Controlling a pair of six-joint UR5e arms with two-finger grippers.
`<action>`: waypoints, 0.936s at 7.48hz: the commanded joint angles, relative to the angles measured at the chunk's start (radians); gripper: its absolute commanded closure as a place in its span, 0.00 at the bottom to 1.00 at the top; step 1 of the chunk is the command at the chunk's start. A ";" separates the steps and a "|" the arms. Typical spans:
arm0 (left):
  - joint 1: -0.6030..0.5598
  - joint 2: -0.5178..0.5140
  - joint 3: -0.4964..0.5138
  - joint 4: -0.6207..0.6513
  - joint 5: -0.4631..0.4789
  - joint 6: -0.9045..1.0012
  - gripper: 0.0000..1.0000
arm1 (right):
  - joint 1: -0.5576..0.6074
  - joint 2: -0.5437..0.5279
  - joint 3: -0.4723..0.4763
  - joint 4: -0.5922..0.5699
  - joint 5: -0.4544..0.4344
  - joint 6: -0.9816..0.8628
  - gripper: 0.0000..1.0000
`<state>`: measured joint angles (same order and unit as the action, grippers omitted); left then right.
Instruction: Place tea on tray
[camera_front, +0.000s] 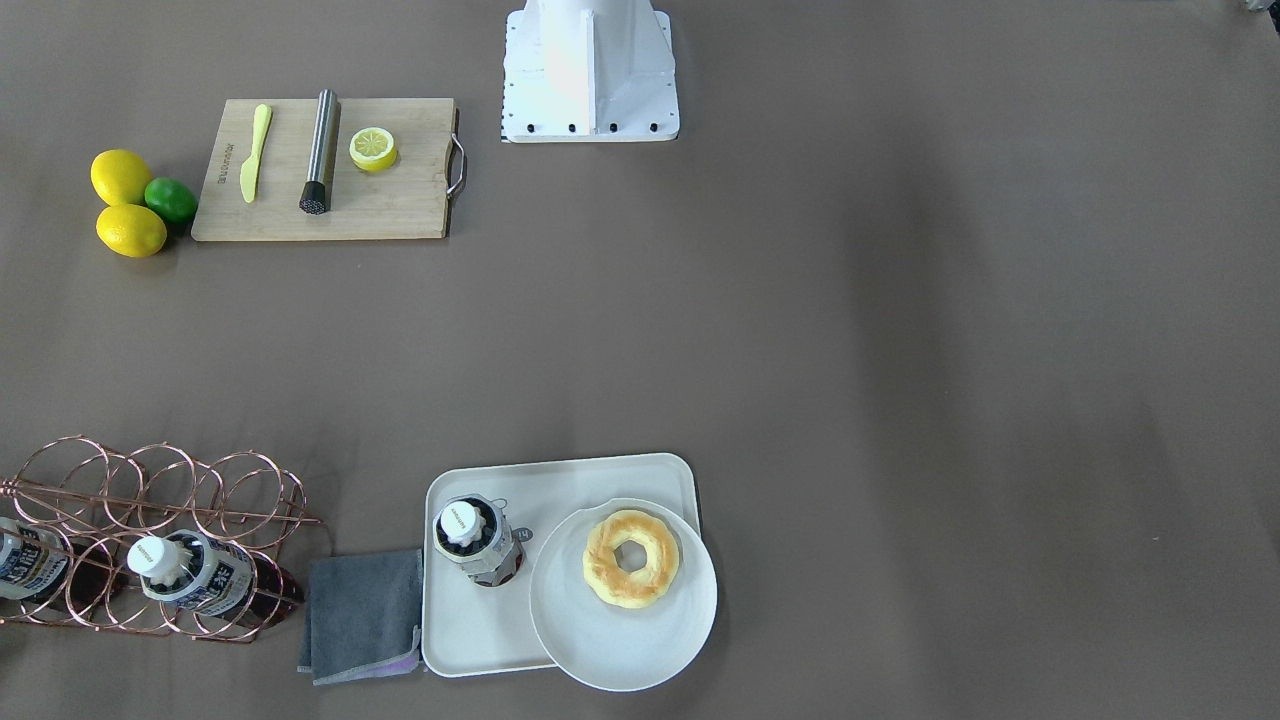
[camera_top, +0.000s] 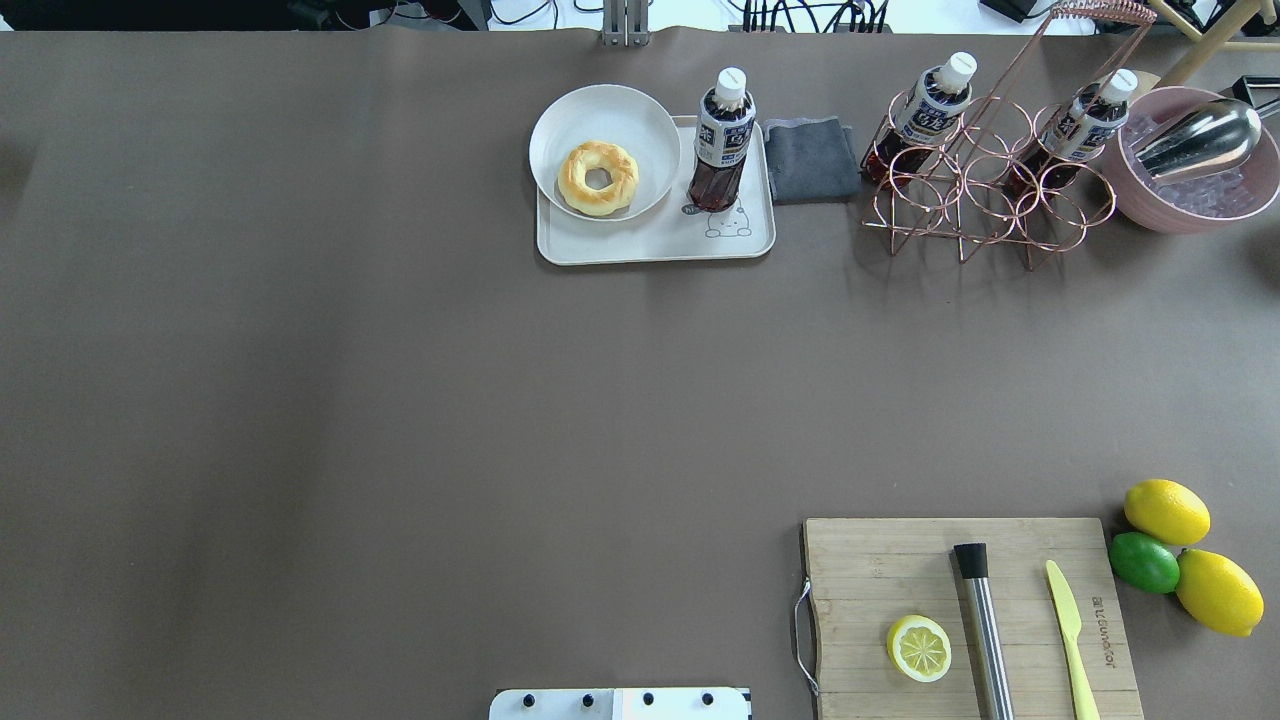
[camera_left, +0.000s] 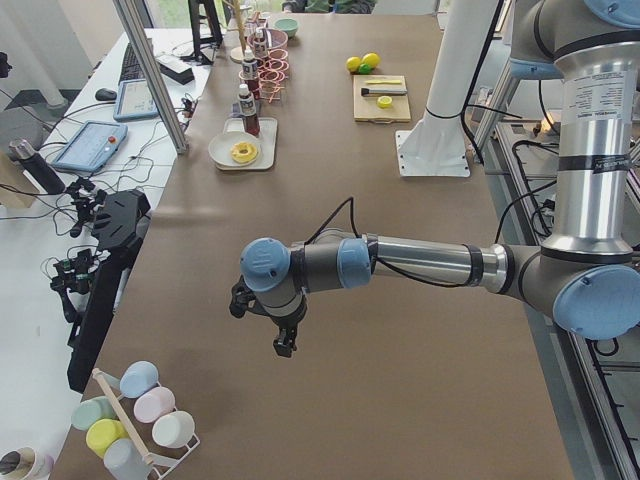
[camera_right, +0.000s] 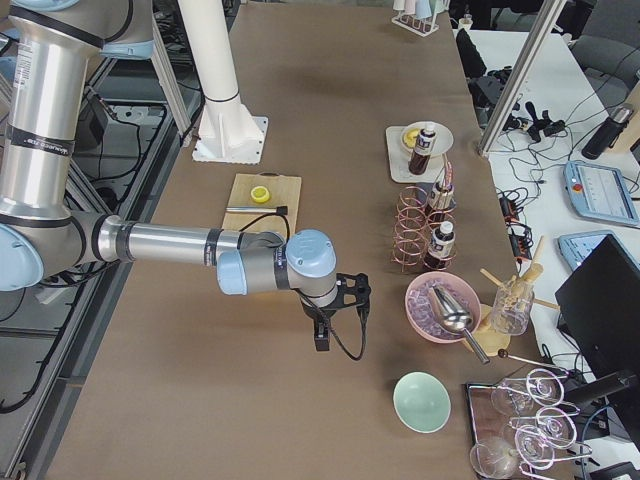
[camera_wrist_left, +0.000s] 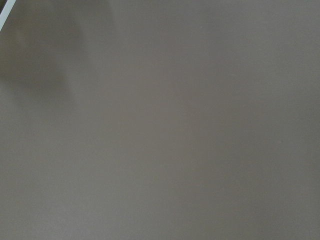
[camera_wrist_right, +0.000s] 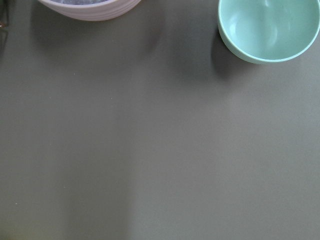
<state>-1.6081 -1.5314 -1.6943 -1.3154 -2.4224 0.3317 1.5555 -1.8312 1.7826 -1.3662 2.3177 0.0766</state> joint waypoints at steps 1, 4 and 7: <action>-0.019 0.023 0.018 0.035 0.023 0.012 0.01 | 0.000 -0.005 0.001 0.004 0.002 0.000 0.00; -0.019 0.013 0.018 0.036 0.167 0.012 0.01 | 0.000 -0.005 0.001 0.006 0.002 0.000 0.00; -0.026 0.025 0.019 0.035 0.172 0.012 0.01 | 0.000 0.003 0.001 0.006 0.002 0.002 0.00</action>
<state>-1.6280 -1.5100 -1.6761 -1.2801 -2.2553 0.3436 1.5555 -1.8318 1.7840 -1.3607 2.3194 0.0774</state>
